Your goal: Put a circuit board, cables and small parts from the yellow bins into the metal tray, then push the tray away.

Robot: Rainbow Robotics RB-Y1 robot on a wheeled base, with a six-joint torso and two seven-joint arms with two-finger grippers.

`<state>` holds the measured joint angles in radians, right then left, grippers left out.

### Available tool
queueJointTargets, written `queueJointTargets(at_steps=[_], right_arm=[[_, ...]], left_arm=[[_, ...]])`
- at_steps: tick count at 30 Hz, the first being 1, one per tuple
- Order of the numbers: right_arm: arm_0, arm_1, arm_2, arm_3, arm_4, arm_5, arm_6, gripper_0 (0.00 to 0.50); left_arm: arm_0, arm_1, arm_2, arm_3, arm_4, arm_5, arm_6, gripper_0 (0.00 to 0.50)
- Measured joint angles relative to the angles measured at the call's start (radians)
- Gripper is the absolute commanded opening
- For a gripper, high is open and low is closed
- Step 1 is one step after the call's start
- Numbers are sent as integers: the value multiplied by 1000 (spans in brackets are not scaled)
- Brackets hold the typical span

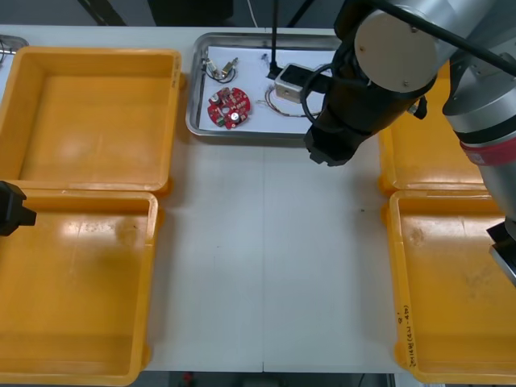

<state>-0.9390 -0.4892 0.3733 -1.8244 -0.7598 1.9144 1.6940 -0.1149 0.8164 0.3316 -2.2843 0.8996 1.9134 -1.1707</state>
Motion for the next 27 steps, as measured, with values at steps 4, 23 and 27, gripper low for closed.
queueJointTargets(at_steps=[4,23,27], right_arm=[[51,-19,-58,-52,0,2,-151,500],[434,-244,-491,-239,-218,2,-455,500],[516,-284,-595,-239,-228,2,-455,500]], left_arm=[[0,0,0,0,0,0,0,500],[5,0,0,-1,0,0,0,500],[5,0,0,-1,0,0,0,500]])
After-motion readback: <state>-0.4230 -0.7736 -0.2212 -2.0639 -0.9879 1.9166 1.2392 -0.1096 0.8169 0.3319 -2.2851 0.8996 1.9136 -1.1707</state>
